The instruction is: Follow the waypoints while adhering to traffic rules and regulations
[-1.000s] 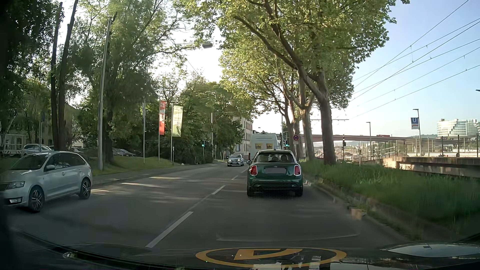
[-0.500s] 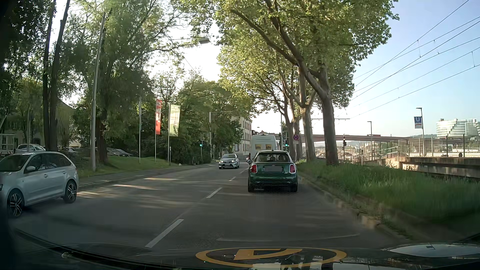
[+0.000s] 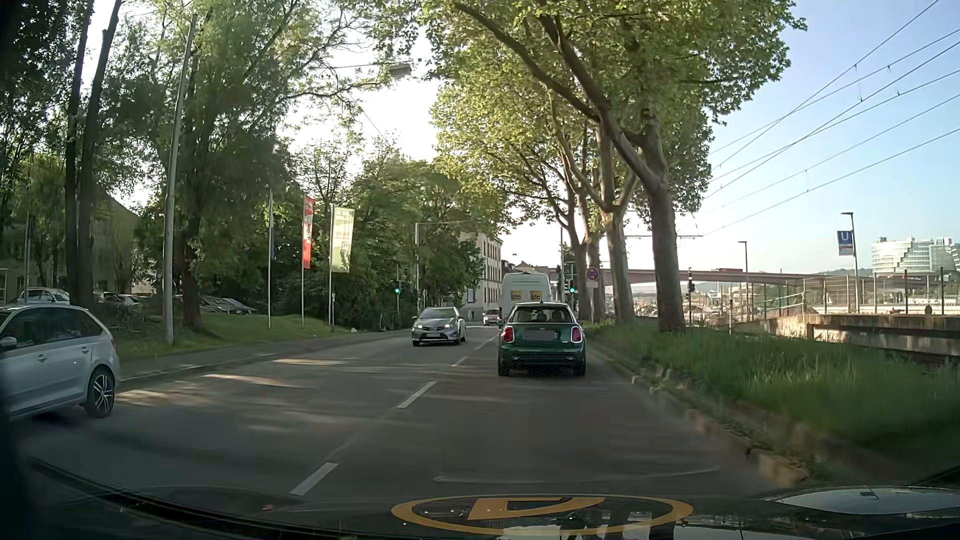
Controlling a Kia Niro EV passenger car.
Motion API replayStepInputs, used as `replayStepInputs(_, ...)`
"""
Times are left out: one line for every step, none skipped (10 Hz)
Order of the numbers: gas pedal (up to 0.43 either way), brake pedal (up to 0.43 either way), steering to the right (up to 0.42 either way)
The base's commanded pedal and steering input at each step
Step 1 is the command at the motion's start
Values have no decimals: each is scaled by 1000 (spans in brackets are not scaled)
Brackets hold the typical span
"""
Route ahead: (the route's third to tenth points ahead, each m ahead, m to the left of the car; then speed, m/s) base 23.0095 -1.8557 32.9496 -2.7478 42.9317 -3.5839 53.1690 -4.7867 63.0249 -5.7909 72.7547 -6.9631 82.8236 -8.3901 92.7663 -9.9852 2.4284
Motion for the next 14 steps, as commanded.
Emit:
replayStepInputs(220, 0, 7)
replayStepInputs(228, 0, 6)
replayStepInputs(228, 0, 6)
replayStepInputs(240, 0, 5)
replayStepInputs(240, 0, 5)
replayStepInputs(248, 0, 5)
replayStepInputs(287, 0, 5)
replayStepInputs(319, 0, 5)
replayStepInputs(350, 0, 5)
replayStepInputs(358, 0, 4)
replayStepInputs(358, 0, 5)
replayStepInputs(358, 0, 5)
replayStepInputs(370, 0, 5)
replayStepInputs(390, 0, 5)
